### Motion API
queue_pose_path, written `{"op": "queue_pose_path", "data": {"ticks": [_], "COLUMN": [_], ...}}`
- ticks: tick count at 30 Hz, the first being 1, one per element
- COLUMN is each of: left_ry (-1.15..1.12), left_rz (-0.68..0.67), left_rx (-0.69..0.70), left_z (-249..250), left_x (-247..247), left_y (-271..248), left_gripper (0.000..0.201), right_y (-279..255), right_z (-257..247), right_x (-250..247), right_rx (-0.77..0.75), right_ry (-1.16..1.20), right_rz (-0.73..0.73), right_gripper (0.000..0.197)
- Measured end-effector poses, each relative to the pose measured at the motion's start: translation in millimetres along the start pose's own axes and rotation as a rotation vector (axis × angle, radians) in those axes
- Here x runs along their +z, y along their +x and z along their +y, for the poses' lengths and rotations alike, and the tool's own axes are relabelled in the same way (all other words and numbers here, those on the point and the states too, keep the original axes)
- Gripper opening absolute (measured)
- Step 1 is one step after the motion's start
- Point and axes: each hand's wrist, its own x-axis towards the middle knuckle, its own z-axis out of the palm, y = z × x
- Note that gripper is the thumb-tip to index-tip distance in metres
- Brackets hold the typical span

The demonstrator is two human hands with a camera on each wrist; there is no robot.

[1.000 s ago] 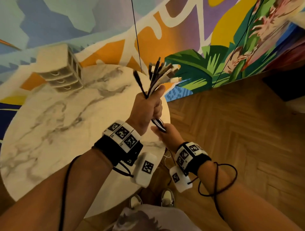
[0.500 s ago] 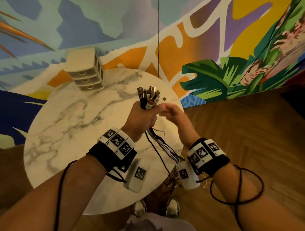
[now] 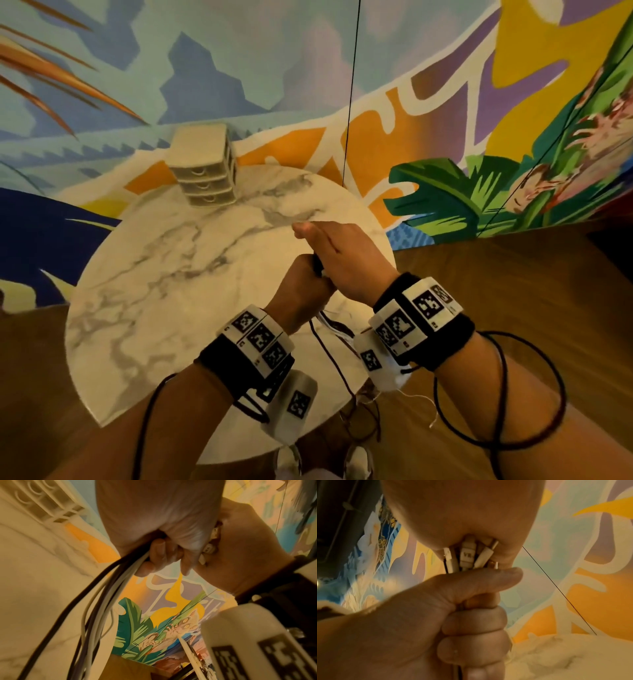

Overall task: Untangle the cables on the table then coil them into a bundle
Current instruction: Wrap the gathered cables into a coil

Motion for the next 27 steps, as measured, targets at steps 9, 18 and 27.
{"op": "queue_pose_path", "data": {"ticks": [9,18,27], "left_ry": [-0.044,-0.285,-0.153], "left_rz": [0.016,0.039,-0.086], "left_rx": [-0.055,-0.065,0.033], "left_z": [-13.3,-22.5,-17.2], "left_x": [-1.5,-13.2,-17.2], "left_y": [-5.2,-13.3,-13.1], "left_gripper": [0.033,0.031,0.045], "right_y": [-0.1,9.4,20.4], "right_z": [-10.4,-14.9,-26.0], "right_x": [6.4,12.9,3.6], "right_rx": [0.009,0.131,0.065], "right_ry": [-0.122,0.667,0.201], "right_rz": [-0.116,-0.078,-0.126], "right_gripper": [0.048,0.056,0.061]}}
